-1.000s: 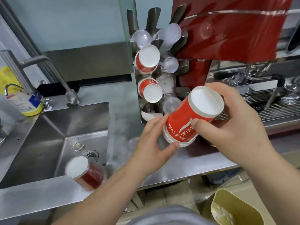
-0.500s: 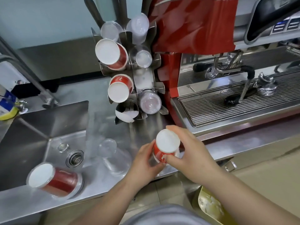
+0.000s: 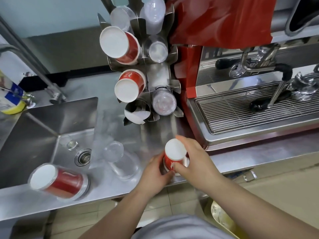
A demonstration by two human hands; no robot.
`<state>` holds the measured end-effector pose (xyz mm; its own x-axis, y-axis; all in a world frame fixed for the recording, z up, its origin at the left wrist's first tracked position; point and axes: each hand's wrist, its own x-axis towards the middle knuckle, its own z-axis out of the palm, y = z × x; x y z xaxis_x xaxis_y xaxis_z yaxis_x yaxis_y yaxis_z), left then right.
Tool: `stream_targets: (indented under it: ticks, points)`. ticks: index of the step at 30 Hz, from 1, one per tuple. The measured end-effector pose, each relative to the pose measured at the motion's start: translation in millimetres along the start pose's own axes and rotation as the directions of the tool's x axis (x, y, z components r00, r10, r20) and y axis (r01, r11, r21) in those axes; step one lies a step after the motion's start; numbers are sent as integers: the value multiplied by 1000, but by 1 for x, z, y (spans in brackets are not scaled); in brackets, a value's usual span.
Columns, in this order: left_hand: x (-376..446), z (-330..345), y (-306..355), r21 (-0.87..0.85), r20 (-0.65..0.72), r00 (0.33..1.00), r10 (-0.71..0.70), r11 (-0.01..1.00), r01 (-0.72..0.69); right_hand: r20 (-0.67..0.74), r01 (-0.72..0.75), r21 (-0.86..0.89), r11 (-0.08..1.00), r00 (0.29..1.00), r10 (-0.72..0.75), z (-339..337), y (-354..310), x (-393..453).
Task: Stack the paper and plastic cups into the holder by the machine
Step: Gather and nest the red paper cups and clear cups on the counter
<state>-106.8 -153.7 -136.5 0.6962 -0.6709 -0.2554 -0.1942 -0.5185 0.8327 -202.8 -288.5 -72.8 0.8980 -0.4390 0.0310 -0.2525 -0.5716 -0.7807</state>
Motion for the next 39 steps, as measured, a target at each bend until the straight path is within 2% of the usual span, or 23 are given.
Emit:
stream_targets:
  ticks: [14,20,24,31,39]
  points:
    - [-3,-1,-4,3,-4,1000,27,1000,-27,-26,-42,6,999,999,42,11,4,-1]
    - [-3,-5,-2,10,-51,999,15,1000,-15,19,-46,-126,991,999,49,6,-3,7]
    - [0,-12,8,-8,-36,999,28,1000,-29,56,-50,-171,984,997,60,0,-8,12]
    - [6,-23,25,90,-37,992,124,989,-120,85,-52,-251,967,994,75,-7,-18,19]
    - [11,-48,50,266,20,970,242,934,-238,162,27,-409,912,986,44,-28,-36,33]
